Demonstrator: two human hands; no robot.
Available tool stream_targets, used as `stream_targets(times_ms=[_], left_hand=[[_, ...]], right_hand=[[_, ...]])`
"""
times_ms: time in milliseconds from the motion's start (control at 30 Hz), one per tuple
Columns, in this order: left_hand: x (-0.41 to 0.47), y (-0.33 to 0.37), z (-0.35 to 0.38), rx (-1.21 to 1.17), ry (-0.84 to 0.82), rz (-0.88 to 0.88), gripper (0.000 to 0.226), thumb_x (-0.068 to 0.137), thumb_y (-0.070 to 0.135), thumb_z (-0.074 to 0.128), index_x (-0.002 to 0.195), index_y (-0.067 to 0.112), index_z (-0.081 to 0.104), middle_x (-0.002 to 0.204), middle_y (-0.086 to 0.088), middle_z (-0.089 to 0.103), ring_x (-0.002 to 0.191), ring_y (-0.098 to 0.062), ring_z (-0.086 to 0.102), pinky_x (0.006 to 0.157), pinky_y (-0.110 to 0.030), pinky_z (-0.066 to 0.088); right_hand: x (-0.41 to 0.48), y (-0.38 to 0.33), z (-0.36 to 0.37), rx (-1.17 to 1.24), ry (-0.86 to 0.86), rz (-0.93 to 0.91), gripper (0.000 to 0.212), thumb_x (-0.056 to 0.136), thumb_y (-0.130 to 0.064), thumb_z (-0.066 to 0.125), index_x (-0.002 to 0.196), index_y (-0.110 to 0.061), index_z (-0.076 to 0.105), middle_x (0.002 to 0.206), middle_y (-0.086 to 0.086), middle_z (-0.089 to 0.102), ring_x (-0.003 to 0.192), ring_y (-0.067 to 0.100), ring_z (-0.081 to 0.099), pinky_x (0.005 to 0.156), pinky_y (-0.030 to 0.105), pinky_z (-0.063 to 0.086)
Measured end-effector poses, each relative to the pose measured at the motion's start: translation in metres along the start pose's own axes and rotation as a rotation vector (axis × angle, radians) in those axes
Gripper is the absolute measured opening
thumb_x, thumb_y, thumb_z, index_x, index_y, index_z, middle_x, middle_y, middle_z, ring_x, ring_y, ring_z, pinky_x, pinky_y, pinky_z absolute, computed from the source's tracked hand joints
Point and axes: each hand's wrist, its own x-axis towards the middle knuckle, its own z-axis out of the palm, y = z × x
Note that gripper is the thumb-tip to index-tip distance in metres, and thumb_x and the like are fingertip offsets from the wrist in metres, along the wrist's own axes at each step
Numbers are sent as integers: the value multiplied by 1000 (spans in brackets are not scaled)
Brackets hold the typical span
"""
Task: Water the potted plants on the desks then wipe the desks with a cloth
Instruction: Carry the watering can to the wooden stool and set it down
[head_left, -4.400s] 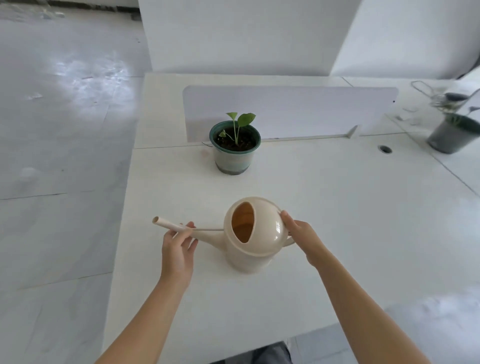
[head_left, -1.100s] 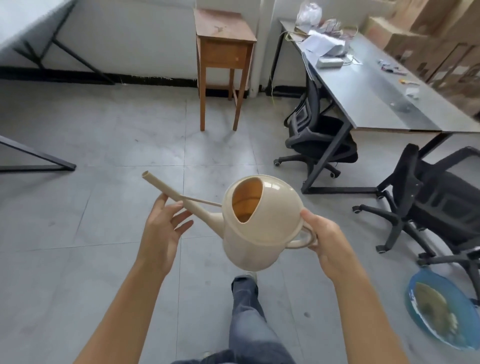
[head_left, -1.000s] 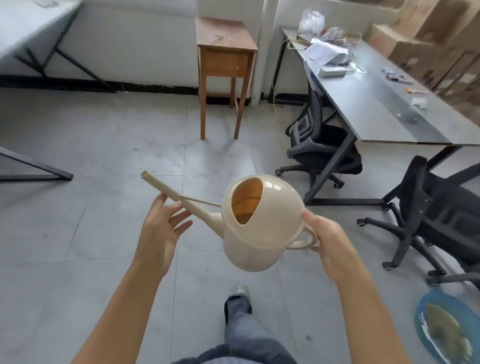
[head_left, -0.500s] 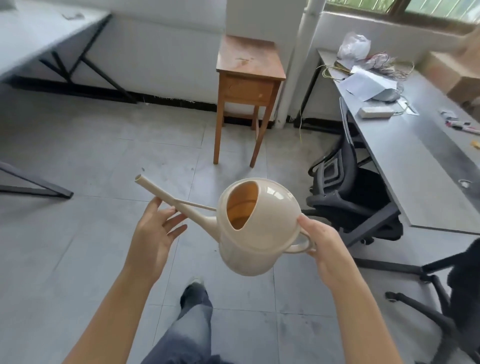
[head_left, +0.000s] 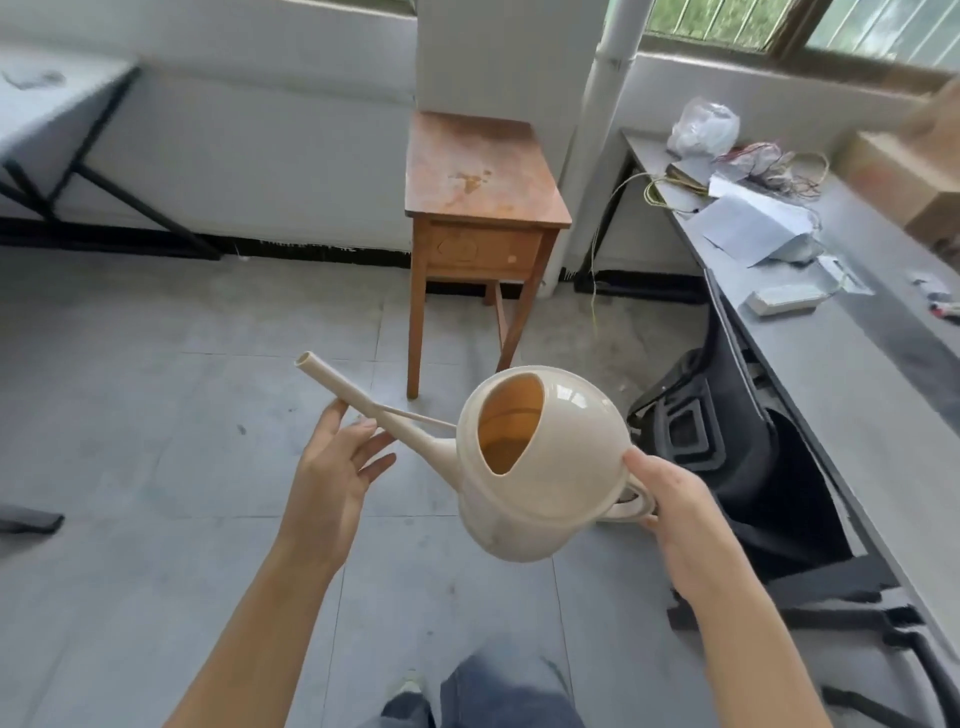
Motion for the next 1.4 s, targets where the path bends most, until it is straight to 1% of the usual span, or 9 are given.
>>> stream_targets(times_ms=[333, 533, 633, 733, 833, 1033, 1133, 1233, 1400], left_hand=[[188, 10, 54, 18, -29, 2, 57, 72, 26, 49, 129, 22, 46, 99, -4, 63, 95, -19, 60, 88, -35, 45], [307, 21, 95, 39, -11, 31, 65, 73, 25, 49, 135, 12, 41, 95, -2, 66, 92, -17, 62, 81, -31, 45], [361, 30, 111, 60, -12, 18, 66, 74, 26, 48, 136, 9, 38, 109, -11, 63, 100, -22, 61, 84, -33, 44], [411, 38, 123, 52, 27, 25, 40, 81, 20, 48, 121, 16, 49, 102, -6, 64, 95, -20, 60, 84, -35, 42], [463, 43, 130, 48, 49, 30, 24, 94, 10, 35, 107, 20, 53, 91, -1, 64, 86, -15, 63, 81, -33, 44], [569, 50, 131, -13, 32, 12, 38, 94, 8, 35, 129, 15, 47, 91, 0, 65, 79, -11, 65, 77, -30, 48], [620, 62, 132, -24, -6, -18, 45, 94, 7, 37, 139, 12, 38, 98, -1, 63, 82, -11, 66, 65, -21, 54], [668, 75, 132, -30, -16, -48, 45, 94, 6, 38, 139, 10, 38, 92, 2, 66, 84, -12, 66, 72, -26, 52], [742, 89, 136, -27, 6, -77, 47, 94, 5, 38, 141, 9, 35, 94, 1, 66, 86, -12, 66, 80, -30, 46]], right_hand=[[186, -55, -6, 43, -7, -29, 75, 50, -59, 60, 91, 4, 64, 78, -4, 71, 76, 8, 68, 73, 27, 46], [313, -105, -18, 36, -82, -54, 88, 49, -60, 59, 98, 12, 59, 81, 2, 71, 66, 13, 70, 96, 44, 37], [372, -130, -17, 24, -70, -60, 85, 49, -62, 60, 95, 10, 59, 82, 7, 67, 82, 21, 64, 98, 48, 38], [423, -152, -11, 23, -80, -57, 89, 48, -63, 60, 96, 12, 56, 84, 10, 62, 88, 24, 55, 86, 40, 38], [470, -169, -4, 9, -58, -38, 87, 49, -62, 59, 97, 10, 58, 86, 9, 65, 94, 25, 59, 98, 43, 38], [560, -194, 20, -2, -37, 0, 74, 61, -54, 62, 95, 12, 58, 80, 5, 68, 80, 18, 68, 105, 47, 32], [603, -210, 33, -3, -9, 13, 60, 66, -53, 62, 88, 4, 64, 77, 2, 71, 95, 24, 62, 106, 48, 34], [644, -227, 47, -16, 19, 10, 32, 86, -35, 53, 81, -6, 65, 69, -1, 69, 81, 18, 64, 97, 43, 41], [707, -250, 69, -6, 13, 36, 24, 90, -29, 49, 81, -12, 64, 59, -10, 69, 58, 6, 66, 67, 26, 43]])
